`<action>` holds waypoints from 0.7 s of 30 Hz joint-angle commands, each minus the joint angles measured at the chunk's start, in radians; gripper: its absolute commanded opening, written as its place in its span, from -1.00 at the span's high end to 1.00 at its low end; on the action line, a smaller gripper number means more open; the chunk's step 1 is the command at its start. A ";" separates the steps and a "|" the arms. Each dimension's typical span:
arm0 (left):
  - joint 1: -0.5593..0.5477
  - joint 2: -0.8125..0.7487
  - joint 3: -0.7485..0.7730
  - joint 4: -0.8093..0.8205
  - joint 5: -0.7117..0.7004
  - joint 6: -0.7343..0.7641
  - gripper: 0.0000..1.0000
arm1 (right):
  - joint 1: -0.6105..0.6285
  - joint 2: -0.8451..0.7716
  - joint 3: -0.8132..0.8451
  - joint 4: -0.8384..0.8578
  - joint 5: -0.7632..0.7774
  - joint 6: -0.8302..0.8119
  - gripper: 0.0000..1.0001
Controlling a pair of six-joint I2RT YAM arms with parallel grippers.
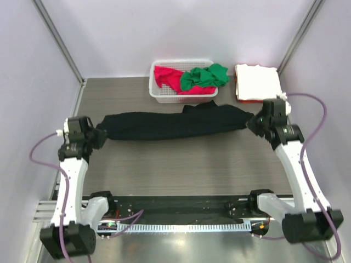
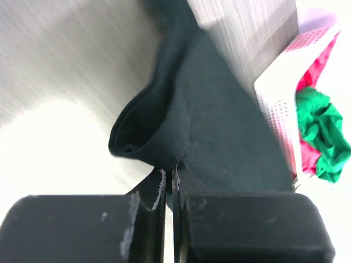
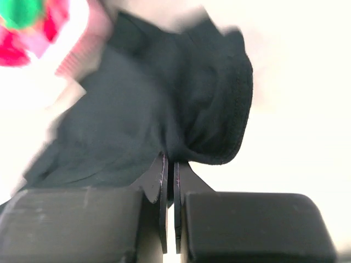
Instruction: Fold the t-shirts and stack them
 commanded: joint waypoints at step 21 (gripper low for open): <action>-0.005 -0.315 -0.158 -0.551 -0.104 -0.055 0.05 | -0.014 -0.445 -0.315 -0.399 -0.007 0.069 -0.53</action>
